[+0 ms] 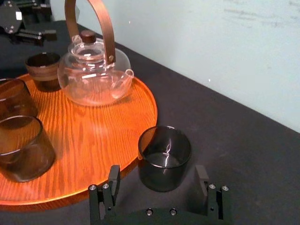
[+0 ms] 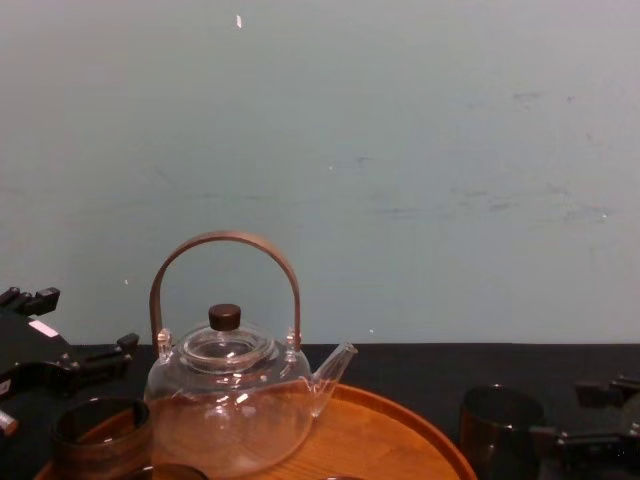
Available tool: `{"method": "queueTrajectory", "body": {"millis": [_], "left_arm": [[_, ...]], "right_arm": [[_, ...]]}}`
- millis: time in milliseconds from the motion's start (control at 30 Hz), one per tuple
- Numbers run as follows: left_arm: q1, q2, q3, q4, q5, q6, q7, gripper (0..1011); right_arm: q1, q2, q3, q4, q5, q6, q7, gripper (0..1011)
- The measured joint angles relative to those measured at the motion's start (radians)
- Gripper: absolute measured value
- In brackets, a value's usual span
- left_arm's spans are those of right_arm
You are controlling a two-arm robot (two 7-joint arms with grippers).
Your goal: Pick up the glass from the table and place it on the tray.
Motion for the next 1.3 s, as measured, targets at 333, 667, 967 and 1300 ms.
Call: {"method": "queueTrajectory", "body": {"millis": [333,667,967,1300], "left_arm": [[0.000,0.000,0.000,0.000,0.000,0.000,0.000,1001],[0.000,0.000,0.000,0.000,0.000,0.000,0.000,1001],[0.000,0.000,0.000,0.000,0.000,0.000,0.000,1001],[0.000,0.000,0.000,0.000,0.000,0.000,0.000,1001]], "right_arm": [[0.023,-0.020,-0.005,0.037,-0.016,0.018,0.008,1003],[0.059,-0.056,-0.010,0.088,-0.018,0.030,0.014,1002],[0.095,-0.084,-0.026,0.131,-0.025,0.032,0.027,1002],[0.133,-0.117,-0.043,0.194,-0.036,0.037,0.030,1002]]}}
